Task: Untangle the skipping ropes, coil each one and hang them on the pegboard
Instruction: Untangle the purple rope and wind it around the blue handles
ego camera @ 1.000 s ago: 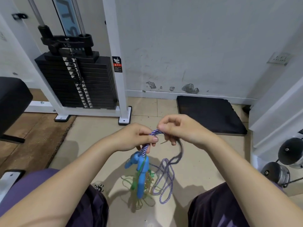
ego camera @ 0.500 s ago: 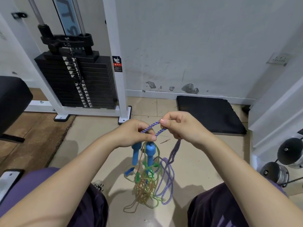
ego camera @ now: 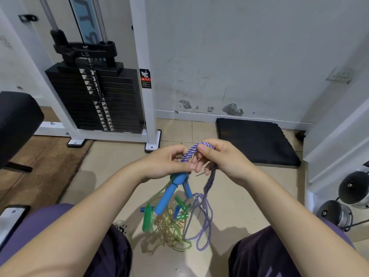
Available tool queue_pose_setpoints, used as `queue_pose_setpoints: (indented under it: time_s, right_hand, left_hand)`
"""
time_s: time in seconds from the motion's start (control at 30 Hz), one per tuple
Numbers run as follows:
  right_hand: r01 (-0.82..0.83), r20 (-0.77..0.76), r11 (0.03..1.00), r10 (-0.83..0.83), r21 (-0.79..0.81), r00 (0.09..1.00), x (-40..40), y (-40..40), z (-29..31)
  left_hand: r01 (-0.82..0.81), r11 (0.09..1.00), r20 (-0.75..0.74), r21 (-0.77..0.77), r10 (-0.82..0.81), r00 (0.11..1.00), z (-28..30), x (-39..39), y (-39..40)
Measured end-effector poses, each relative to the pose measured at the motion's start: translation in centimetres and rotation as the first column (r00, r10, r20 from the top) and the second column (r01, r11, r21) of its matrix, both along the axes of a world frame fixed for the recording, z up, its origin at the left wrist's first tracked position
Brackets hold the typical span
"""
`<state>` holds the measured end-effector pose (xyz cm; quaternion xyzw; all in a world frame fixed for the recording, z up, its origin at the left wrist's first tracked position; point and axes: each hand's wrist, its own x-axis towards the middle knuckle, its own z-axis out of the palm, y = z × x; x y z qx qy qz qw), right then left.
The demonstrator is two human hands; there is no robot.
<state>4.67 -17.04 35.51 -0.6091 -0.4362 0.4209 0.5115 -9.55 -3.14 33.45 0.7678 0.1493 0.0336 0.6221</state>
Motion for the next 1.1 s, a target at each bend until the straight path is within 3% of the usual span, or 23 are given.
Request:
queue_pose_setpoints:
  time_s: [0.17,0.3,0.6,0.77,0.9,1.03,1.1]
  right_hand:
    - [0.062,-0.051,0.998,-0.061,0.008,0.997,0.6,-0.2,-0.1]
    - [0.110,-0.081,0.994,-0.107,0.023,0.991,0.6,-0.1,-0.1]
    - [0.222,-0.310,0.974,-0.201,0.036,0.929,-0.1,0.2,0.1]
    - [0.224,-0.305,0.974,-0.219,-0.018,0.927,0.1,0.1,0.6]
    - [0.142,-0.295,0.979,-0.181,-0.149,0.938,0.3,-0.2,0.5]
    - [0.076,-0.364,0.985,-0.128,-0.153,0.923,0.3,-0.2,0.0]
    - [0.106,-0.236,0.984,-0.138,-0.144,0.962,0.6,-0.1,-0.2]
  left_hand:
    - [-0.035,0.999,0.002,0.039,0.035,0.999,0.6,-0.5,1.0]
    - [-0.167,0.965,0.044,0.204,0.161,0.986,0.3,-0.3,0.9]
    - [-0.259,0.947,-0.034,0.191,0.270,0.962,-0.5,-0.2,-0.3]
    - [-0.250,0.965,-0.069,0.076,0.255,0.964,0.0,-0.4,0.0]
    - [-0.307,0.944,0.001,0.119,0.309,0.951,0.4,-0.5,-0.2]
    - [-0.278,0.942,0.027,0.186,0.278,0.960,0.5,-0.4,-0.5]
    - [-0.282,0.940,0.029,0.192,0.282,0.959,0.3,-0.3,-0.7]
